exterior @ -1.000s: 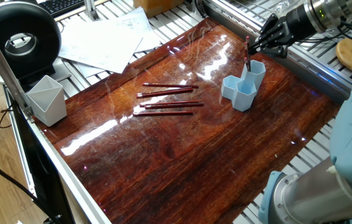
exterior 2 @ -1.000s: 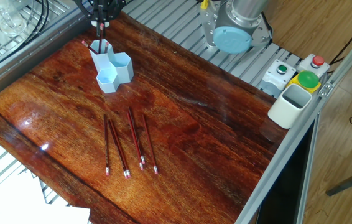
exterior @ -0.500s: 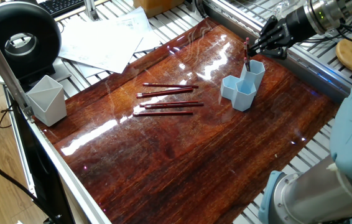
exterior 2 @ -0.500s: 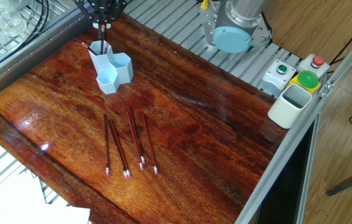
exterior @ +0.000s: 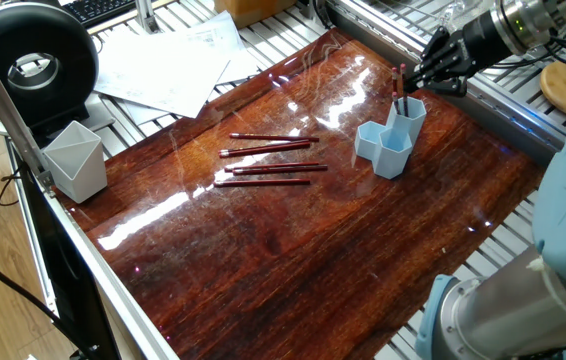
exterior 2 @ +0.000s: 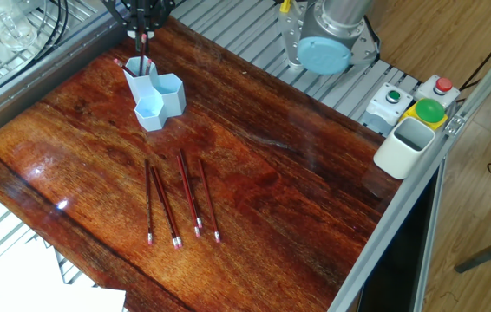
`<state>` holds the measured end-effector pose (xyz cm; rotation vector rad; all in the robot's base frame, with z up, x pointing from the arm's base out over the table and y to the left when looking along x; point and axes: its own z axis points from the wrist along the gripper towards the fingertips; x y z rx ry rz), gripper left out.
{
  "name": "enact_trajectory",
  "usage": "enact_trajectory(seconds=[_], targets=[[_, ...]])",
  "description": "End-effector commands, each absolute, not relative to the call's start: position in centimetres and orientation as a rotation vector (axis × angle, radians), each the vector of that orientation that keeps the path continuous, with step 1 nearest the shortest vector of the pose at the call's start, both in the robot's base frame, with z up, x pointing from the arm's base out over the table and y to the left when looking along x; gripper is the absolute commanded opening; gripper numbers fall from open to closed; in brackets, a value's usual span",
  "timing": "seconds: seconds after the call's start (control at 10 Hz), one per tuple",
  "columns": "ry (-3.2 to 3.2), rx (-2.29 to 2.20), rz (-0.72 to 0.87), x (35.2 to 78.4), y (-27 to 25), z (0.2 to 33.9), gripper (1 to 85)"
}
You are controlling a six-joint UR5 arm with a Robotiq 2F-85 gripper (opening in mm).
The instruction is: Put the pen into the pen holder
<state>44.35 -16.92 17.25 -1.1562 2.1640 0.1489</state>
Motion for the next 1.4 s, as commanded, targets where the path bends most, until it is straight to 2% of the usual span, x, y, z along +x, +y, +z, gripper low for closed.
enact_trajectory(seconds=[0.0,0.2,0.5,0.7,0.9,1.1,1.3], targets=[[2.170,-1.181,0.120,44.2,-17.8,17.6,25.7],[2.202,-1.176,0.113,43.8,-18.3,17.5,26.7],[2.413,-1.169,-0.032,41.1,-22.3,17.8,26.0],[2.555,-1.144,-0.127,39.9,-23.3,19.4,25.0],[2.675,-1.077,-0.189,39.9,-21.9,21.0,23.0],[2.805,-0.977,-0.295,40.1,-19.4,22.3,16.7],[2.913,-0.900,-0.346,39.5,-17.9,21.3,11.7]])
